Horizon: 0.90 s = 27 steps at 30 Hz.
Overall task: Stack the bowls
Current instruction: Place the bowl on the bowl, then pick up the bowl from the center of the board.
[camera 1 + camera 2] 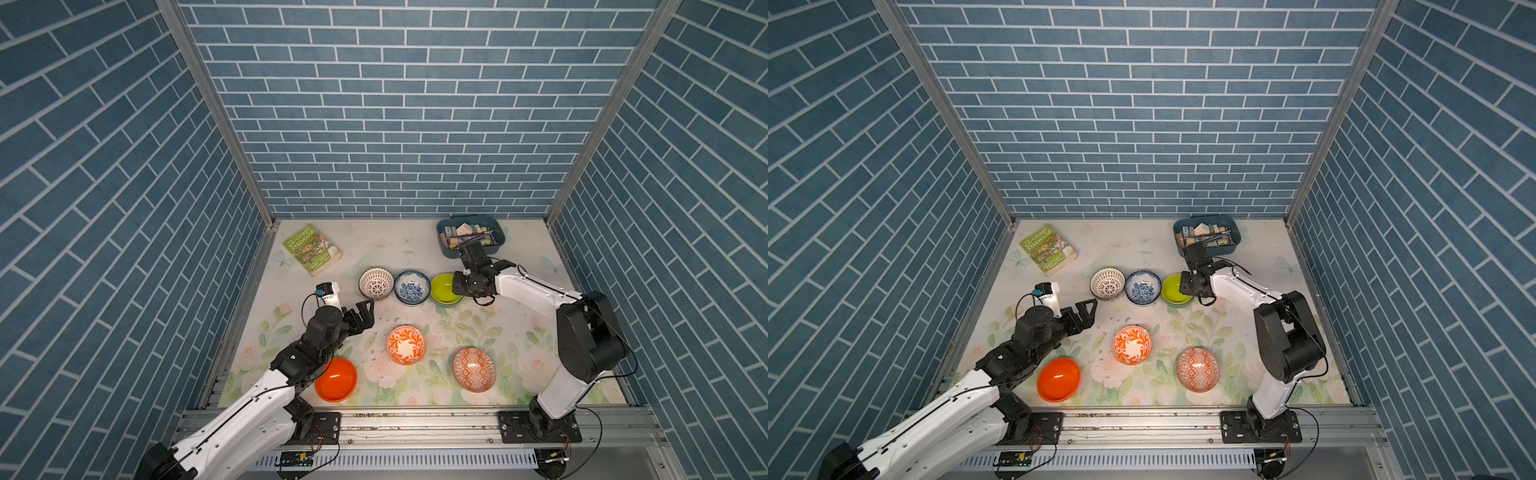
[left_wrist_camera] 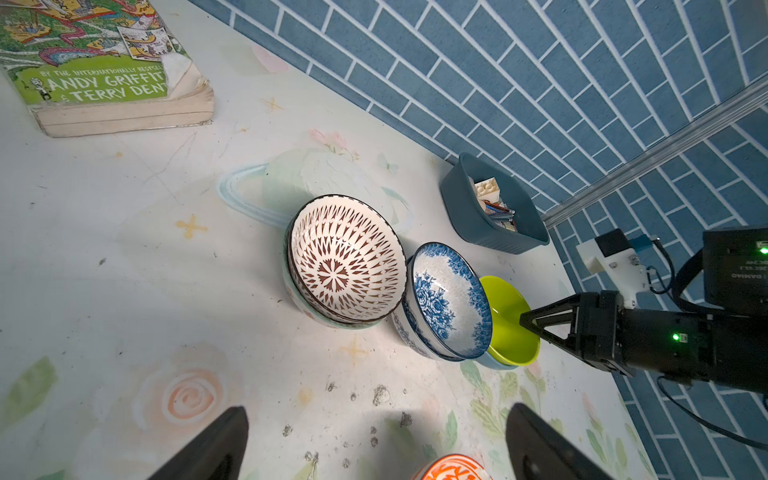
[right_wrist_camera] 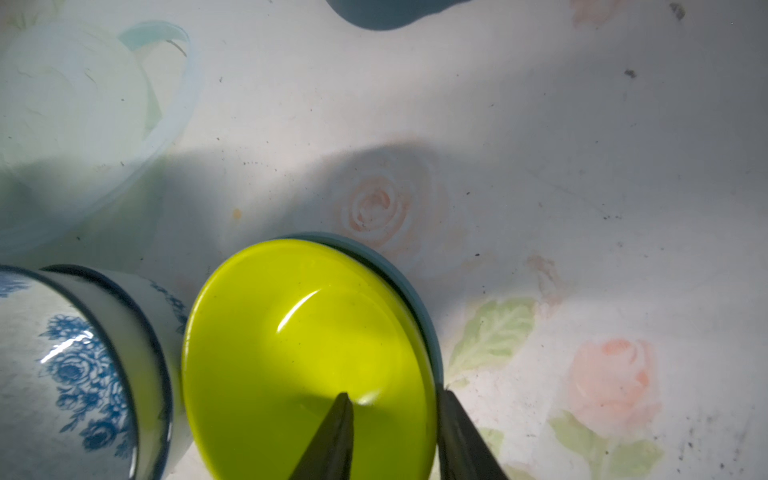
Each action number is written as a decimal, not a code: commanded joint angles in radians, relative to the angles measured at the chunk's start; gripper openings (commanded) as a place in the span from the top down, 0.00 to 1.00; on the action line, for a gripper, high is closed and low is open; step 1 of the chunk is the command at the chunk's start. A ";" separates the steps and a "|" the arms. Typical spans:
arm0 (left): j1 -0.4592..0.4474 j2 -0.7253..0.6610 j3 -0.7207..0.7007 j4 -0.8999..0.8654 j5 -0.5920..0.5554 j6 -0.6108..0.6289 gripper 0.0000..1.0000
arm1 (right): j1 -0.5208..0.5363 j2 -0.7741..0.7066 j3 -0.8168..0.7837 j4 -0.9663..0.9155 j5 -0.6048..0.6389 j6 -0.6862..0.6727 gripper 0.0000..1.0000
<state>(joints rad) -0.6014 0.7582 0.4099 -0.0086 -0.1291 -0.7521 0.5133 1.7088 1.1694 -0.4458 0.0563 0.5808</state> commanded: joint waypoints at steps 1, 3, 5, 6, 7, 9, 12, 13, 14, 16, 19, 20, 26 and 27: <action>0.010 -0.007 -0.002 -0.013 -0.005 -0.007 0.00 | 0.008 -0.071 -0.006 -0.031 0.022 0.035 0.63; 0.014 -0.006 0.020 -0.063 -0.031 -0.023 0.00 | 0.008 -0.097 -0.029 -0.030 0.025 0.040 0.63; 0.017 0.004 0.050 -0.136 -0.067 -0.053 0.00 | 0.008 -0.117 -0.047 -0.032 0.025 0.045 0.63; 0.017 0.013 0.073 -0.205 -0.089 -0.074 0.00 | 0.007 -0.131 -0.056 -0.033 0.025 0.046 0.63; 0.018 0.035 0.088 -0.275 -0.107 -0.093 0.00 | 0.008 -0.146 -0.064 -0.037 0.025 0.048 0.63; 0.018 0.078 0.131 -0.407 -0.136 -0.132 0.00 | 0.013 -0.193 -0.080 -0.039 0.023 0.055 0.63; 0.017 0.128 0.146 -0.537 -0.133 -0.163 0.00 | 0.064 -0.274 -0.091 -0.034 0.015 0.075 0.63; 0.017 0.130 0.142 -0.566 -0.133 -0.175 0.00 | 0.102 -0.293 -0.090 -0.030 0.013 0.083 0.63; 0.017 0.124 0.139 -0.587 -0.134 -0.186 0.00 | 0.141 -0.306 -0.090 -0.024 0.006 0.092 0.63; 0.018 0.091 0.130 -0.617 -0.134 -0.207 0.01 | 0.215 -0.314 -0.087 -0.023 0.002 0.118 0.64; 0.017 0.044 0.132 -0.673 -0.124 -0.226 0.03 | 0.337 -0.310 -0.078 -0.026 0.018 0.155 0.64; 0.017 0.036 0.134 -0.691 -0.118 -0.231 0.04 | 0.372 -0.306 -0.077 -0.020 0.019 0.167 0.64; 0.017 -0.011 0.141 -0.796 -0.166 -0.294 0.03 | 0.615 -0.235 -0.057 0.039 0.028 0.243 0.64; 0.018 -0.028 0.147 -0.804 -0.179 -0.311 0.02 | 0.648 -0.209 -0.046 0.052 0.026 0.256 0.64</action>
<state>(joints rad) -0.5911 0.7616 0.5396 -0.7231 -0.2546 -1.0065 1.0935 1.4525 1.0897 -0.4263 0.0681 0.7647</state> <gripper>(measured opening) 0.975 0.360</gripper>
